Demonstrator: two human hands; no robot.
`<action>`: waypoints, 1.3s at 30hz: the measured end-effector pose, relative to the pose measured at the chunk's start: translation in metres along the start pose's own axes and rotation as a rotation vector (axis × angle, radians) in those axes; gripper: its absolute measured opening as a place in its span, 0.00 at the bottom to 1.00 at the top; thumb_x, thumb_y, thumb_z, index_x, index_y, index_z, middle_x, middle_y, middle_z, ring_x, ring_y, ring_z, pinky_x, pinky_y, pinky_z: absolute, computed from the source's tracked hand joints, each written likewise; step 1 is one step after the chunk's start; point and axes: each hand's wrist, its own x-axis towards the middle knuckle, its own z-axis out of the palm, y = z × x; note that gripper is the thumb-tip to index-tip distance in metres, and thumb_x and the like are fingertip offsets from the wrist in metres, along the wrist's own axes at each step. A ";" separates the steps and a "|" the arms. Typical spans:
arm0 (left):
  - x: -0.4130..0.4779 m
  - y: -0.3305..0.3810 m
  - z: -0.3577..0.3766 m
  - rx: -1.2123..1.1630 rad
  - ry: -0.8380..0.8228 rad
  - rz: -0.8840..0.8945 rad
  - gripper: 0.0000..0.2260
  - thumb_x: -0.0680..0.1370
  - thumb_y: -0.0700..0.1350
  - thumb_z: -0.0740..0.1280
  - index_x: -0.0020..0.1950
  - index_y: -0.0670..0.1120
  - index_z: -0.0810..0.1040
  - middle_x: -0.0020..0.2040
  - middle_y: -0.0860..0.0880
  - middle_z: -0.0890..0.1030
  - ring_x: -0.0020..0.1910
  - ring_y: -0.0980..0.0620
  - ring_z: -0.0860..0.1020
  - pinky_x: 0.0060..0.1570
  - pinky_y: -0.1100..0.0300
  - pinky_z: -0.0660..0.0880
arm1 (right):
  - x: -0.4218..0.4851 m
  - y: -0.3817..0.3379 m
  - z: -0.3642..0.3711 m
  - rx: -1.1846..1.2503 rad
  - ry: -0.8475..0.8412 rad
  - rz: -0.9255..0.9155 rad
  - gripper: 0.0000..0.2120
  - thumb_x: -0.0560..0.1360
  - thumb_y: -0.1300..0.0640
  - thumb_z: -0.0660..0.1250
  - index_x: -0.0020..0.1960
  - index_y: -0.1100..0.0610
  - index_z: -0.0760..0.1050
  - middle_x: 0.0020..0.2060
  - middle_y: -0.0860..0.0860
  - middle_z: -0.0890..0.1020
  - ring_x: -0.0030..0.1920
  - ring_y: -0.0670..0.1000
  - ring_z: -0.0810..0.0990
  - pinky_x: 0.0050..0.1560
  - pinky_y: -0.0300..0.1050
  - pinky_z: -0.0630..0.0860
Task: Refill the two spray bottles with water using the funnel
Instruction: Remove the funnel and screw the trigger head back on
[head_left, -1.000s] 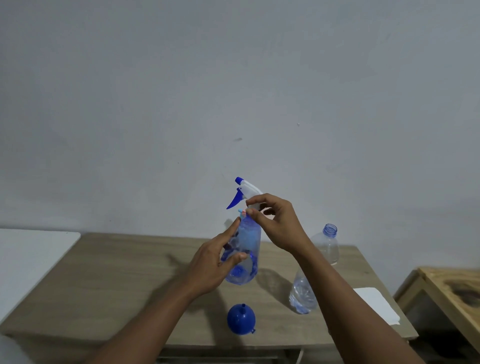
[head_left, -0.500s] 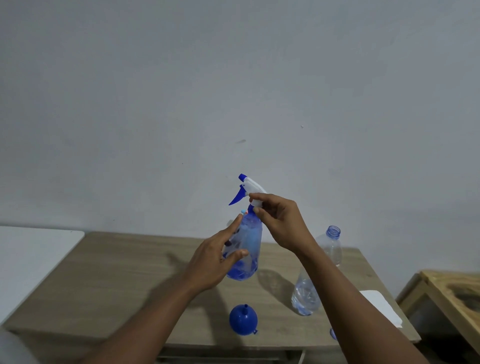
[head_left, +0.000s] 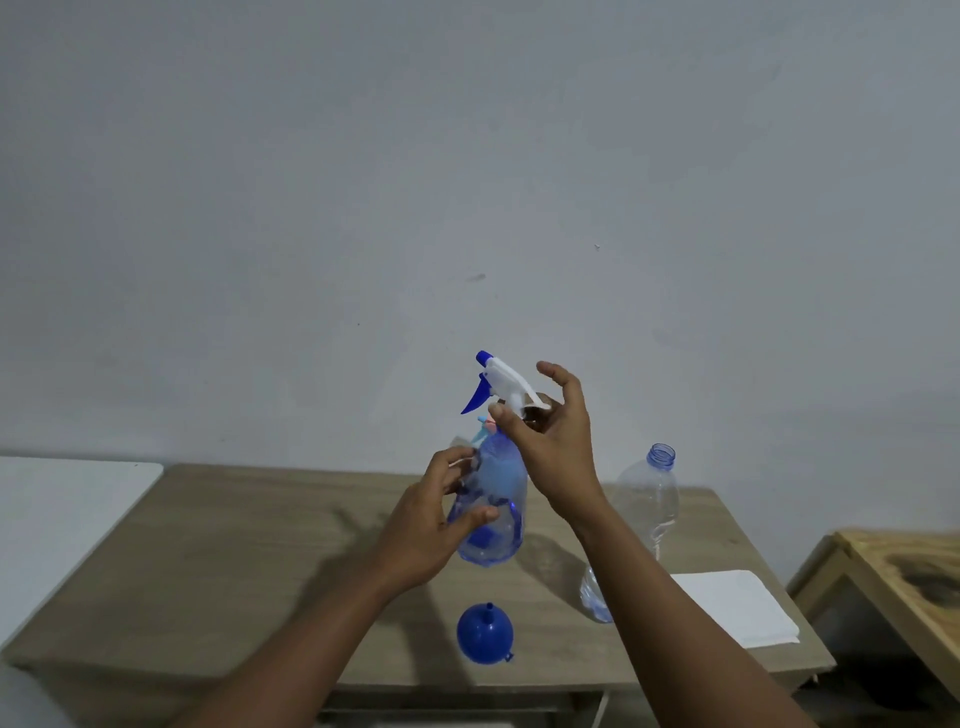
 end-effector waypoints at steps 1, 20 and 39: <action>-0.002 -0.002 0.004 -0.007 -0.011 -0.006 0.25 0.73 0.49 0.75 0.64 0.64 0.66 0.64 0.62 0.76 0.63 0.64 0.76 0.55 0.62 0.79 | 0.000 0.002 0.001 0.015 0.015 0.029 0.26 0.73 0.55 0.76 0.67 0.47 0.70 0.50 0.55 0.83 0.48 0.53 0.85 0.51 0.48 0.83; -0.076 -0.187 -0.020 0.683 -0.166 -0.654 0.41 0.74 0.68 0.64 0.80 0.51 0.52 0.80 0.47 0.55 0.78 0.45 0.56 0.75 0.48 0.58 | -0.079 0.143 -0.019 -0.445 -0.446 0.625 0.19 0.80 0.40 0.60 0.55 0.55 0.80 0.34 0.55 0.82 0.30 0.57 0.84 0.34 0.47 0.79; -0.077 -0.247 -0.025 0.770 -0.254 -0.675 0.52 0.60 0.82 0.58 0.79 0.61 0.49 0.81 0.54 0.43 0.79 0.45 0.38 0.73 0.34 0.38 | -0.067 0.183 -0.024 -0.645 -0.038 0.676 0.15 0.83 0.43 0.57 0.48 0.54 0.71 0.35 0.50 0.77 0.34 0.46 0.77 0.36 0.46 0.73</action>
